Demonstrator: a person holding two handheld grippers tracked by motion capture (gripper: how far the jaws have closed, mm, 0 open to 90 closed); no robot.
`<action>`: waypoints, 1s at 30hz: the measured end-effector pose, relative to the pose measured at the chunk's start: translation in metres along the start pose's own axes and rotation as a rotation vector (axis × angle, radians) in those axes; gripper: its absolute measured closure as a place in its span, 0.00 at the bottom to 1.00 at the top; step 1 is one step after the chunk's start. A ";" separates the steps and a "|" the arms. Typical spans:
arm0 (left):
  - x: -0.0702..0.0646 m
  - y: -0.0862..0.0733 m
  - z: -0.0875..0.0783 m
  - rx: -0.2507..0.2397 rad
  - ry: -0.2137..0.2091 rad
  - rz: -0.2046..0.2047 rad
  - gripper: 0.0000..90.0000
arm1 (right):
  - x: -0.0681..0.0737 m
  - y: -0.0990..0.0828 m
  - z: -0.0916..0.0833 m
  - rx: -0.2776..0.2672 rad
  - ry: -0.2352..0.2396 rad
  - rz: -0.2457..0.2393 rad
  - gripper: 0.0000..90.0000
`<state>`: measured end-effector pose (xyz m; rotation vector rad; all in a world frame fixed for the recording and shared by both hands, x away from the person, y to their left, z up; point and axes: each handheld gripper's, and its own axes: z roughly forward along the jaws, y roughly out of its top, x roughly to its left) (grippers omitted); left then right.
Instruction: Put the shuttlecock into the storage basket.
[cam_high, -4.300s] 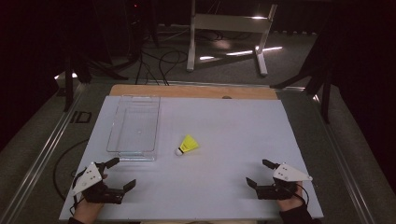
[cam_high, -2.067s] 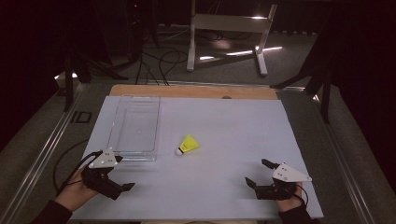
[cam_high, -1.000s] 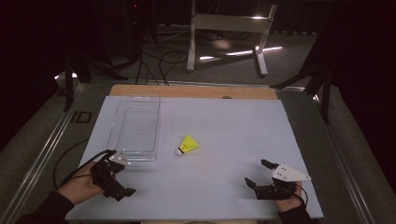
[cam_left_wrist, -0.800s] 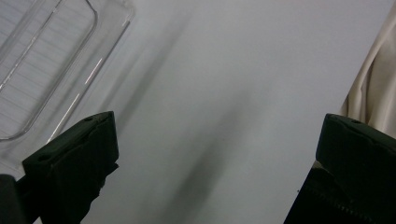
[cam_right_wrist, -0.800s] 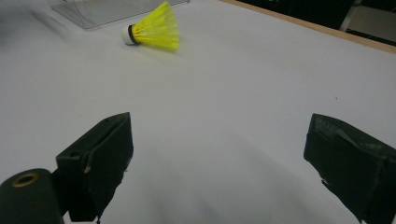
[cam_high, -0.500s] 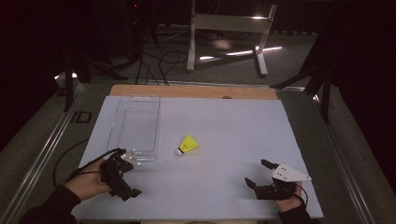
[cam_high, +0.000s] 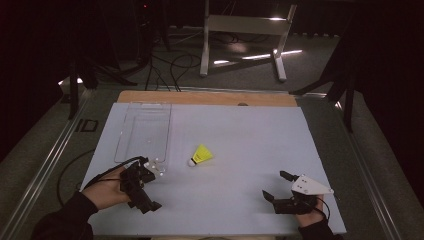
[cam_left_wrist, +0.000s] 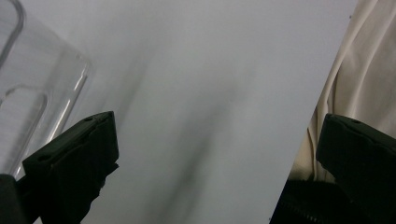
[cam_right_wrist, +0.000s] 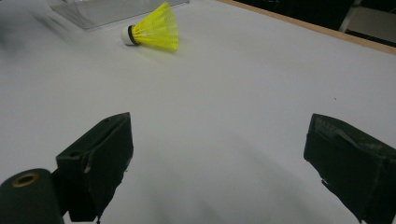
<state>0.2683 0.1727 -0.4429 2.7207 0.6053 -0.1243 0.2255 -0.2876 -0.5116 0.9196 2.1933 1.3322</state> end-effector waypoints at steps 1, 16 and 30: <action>0.000 0.000 0.000 0.000 0.000 0.000 0.00 | 0.000 0.000 0.000 0.000 0.000 0.000 0.09; -0.008 0.026 0.001 -0.005 -0.029 0.056 0.00 | 0.000 0.000 0.000 -0.002 -0.001 -0.004 0.09; -0.012 0.053 0.001 -0.006 -0.032 0.094 0.00 | 0.000 0.000 0.000 -0.002 0.000 0.001 0.09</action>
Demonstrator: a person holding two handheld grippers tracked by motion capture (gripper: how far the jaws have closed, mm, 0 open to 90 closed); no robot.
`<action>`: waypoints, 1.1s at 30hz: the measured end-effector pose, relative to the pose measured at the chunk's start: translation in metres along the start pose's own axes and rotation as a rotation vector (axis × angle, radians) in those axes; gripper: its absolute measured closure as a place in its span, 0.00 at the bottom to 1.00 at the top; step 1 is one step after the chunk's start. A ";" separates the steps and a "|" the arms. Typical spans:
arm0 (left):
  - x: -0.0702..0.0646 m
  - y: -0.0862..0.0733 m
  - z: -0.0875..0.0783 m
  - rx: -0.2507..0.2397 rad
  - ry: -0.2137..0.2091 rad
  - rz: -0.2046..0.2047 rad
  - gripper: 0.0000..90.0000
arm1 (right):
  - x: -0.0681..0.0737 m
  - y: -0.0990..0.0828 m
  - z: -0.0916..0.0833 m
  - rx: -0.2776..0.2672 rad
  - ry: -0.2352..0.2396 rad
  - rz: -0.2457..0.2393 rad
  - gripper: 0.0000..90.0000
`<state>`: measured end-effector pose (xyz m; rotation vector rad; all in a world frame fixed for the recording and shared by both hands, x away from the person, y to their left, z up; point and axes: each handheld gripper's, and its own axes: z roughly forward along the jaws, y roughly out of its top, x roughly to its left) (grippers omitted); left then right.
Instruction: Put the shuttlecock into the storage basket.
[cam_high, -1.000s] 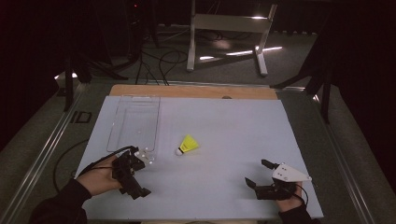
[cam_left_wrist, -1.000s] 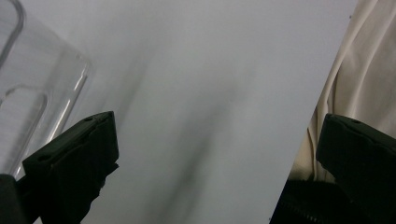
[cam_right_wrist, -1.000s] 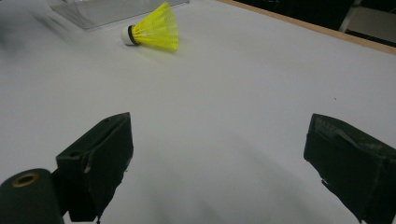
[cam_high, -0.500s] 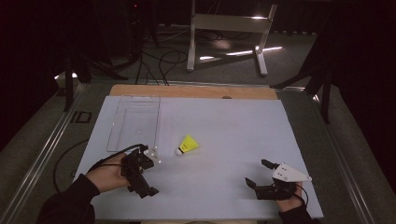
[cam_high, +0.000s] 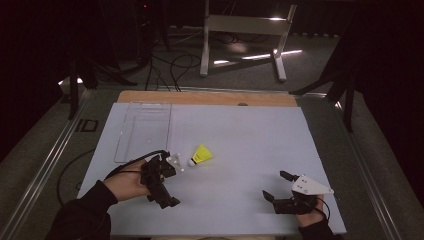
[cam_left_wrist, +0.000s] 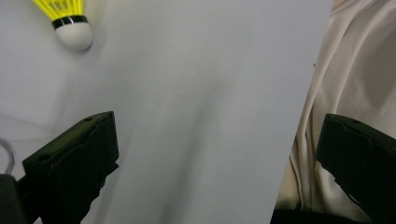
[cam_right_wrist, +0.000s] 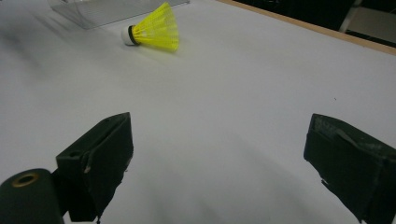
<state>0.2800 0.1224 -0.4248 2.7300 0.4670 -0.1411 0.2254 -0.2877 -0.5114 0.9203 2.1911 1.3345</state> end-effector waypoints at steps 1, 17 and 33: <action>0.000 0.000 0.000 0.000 0.000 0.000 0.00 | 0.000 0.000 0.000 0.000 0.000 0.000 0.09; 0.009 0.023 0.001 -0.017 -0.012 -0.004 0.00 | 0.000 0.000 0.000 0.001 0.004 -0.001 0.09; 0.024 0.040 0.002 -0.041 0.018 -0.044 0.00 | 0.000 0.000 0.000 0.002 0.007 -0.002 0.09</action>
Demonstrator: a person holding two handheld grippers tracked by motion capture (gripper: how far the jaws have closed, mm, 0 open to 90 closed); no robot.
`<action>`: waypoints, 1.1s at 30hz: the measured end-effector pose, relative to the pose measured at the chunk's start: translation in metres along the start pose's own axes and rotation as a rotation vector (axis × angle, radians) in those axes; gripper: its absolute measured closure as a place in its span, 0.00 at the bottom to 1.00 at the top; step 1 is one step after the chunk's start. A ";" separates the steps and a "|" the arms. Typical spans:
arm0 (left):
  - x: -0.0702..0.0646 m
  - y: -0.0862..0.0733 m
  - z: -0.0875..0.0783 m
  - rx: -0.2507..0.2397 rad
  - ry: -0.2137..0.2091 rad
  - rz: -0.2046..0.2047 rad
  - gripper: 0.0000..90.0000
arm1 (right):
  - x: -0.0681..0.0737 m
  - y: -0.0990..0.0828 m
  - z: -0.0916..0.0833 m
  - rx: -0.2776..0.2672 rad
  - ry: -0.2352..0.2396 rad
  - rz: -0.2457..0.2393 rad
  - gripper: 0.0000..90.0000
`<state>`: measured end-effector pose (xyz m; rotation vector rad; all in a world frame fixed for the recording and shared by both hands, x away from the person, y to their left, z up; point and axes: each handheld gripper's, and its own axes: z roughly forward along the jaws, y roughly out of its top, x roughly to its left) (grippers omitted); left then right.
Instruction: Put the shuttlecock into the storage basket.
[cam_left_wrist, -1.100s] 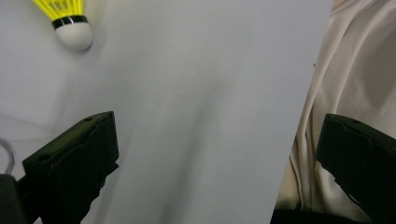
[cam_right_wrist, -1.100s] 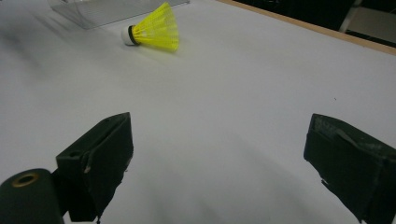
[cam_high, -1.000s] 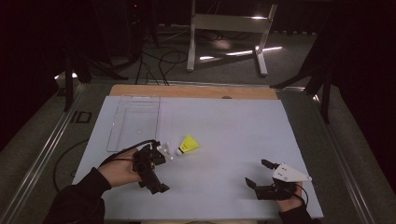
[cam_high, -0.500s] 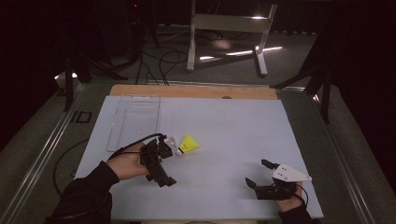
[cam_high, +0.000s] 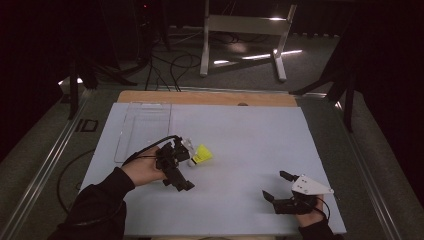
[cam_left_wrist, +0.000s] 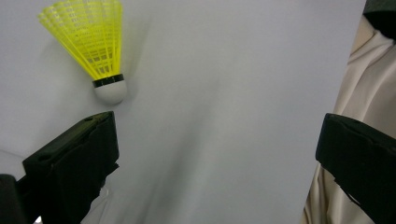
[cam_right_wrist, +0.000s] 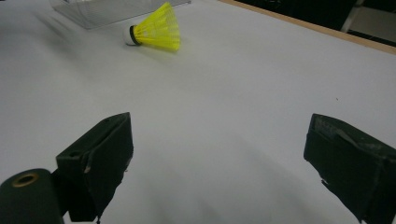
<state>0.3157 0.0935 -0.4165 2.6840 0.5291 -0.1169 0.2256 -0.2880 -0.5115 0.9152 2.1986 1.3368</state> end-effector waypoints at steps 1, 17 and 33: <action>0.001 0.001 0.000 -0.004 0.003 -0.004 0.00 | 0.000 0.000 0.000 0.000 0.000 0.001 0.09; 0.019 0.016 0.007 -0.105 0.074 -0.062 0.00 | 0.000 0.000 0.000 -0.002 0.008 0.002 0.09; 0.038 0.015 0.021 -0.165 0.174 -0.271 0.01 | 0.000 0.000 0.001 -0.002 0.011 -0.001 0.09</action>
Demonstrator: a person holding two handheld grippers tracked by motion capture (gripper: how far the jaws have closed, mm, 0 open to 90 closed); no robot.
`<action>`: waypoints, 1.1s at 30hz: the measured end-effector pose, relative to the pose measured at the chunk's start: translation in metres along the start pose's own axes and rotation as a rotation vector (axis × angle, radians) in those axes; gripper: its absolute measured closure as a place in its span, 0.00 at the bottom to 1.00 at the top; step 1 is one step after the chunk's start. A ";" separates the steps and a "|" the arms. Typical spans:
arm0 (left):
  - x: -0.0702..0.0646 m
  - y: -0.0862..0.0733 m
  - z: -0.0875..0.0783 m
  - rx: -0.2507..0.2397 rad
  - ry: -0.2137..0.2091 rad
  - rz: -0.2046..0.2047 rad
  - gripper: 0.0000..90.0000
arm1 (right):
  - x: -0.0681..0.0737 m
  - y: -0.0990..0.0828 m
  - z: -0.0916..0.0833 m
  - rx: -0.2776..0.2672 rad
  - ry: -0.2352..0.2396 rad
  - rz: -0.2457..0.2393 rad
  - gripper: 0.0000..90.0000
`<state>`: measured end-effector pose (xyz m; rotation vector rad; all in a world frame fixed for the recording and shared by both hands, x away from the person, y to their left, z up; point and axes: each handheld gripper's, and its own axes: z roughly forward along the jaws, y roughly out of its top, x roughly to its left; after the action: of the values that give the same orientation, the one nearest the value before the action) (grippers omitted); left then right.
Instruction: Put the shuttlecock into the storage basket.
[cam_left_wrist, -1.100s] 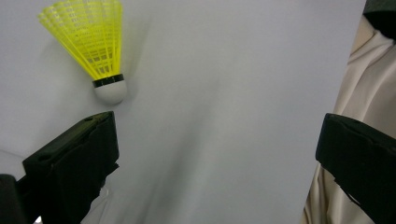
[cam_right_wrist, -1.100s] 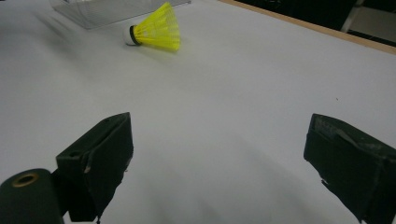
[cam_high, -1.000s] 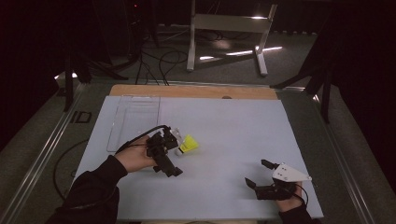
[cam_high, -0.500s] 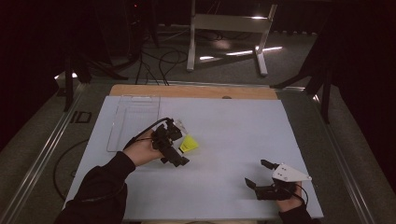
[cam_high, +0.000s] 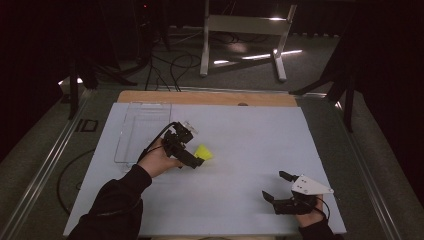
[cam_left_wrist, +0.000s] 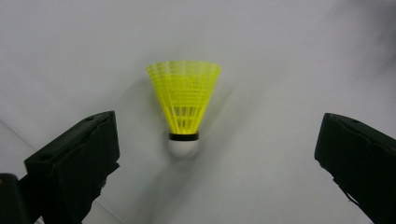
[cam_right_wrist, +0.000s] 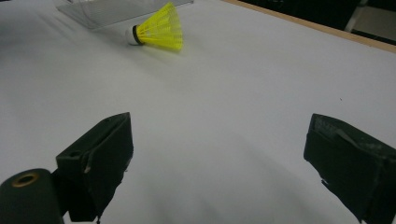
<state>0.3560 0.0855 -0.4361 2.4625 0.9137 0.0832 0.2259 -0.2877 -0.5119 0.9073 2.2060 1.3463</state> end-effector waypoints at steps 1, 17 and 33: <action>0.000 0.000 0.002 0.009 -0.003 -0.005 0.01 | 0.000 0.000 0.000 0.000 0.000 0.000 0.09; 0.004 -0.001 0.034 0.114 0.040 -0.051 0.14 | 0.000 0.000 0.000 0.001 0.005 0.001 0.09; 0.009 0.000 0.052 0.183 0.043 -0.080 0.44 | 0.000 0.000 0.000 0.001 0.009 0.000 0.09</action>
<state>0.3743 0.0684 -0.4825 2.5961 1.0804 0.0255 0.2258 -0.2874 -0.5119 0.9030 2.2137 1.3521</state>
